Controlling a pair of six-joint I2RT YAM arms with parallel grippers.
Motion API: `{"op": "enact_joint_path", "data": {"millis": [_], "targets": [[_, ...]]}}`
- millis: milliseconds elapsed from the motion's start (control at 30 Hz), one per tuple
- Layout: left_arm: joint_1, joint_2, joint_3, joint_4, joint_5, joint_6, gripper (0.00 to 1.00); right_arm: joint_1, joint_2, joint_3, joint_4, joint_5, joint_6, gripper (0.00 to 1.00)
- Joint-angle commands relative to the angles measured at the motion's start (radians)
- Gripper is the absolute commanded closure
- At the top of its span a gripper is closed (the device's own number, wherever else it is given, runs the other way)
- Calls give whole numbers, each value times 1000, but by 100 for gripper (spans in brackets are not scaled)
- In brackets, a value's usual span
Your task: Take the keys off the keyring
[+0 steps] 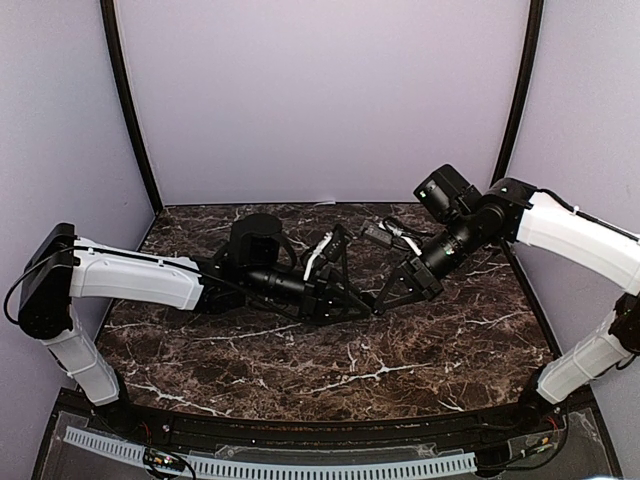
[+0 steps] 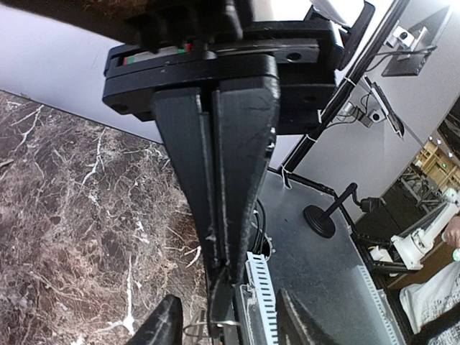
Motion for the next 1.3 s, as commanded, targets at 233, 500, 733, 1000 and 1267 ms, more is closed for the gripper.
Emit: {"op": "enact_joint_path", "data": {"millis": [233,500,733,1000,1267], "targets": [[22,-67,-1,28,-92,-60,40,7,-34,19,27,11,-1,100],[24,-84,-8,-6,-123,-41,49,7,-33,19,32,20,8,100],[24,-75,-8,13,-64,-60,64,7,-33,23,30,32,6,100],[24,-57,-5,19,-37,-73,69,8,-33,25,30,40,6,100],[24,-43,-3,28,-18,-86,67,8,-28,30,29,38,6,100]]}}
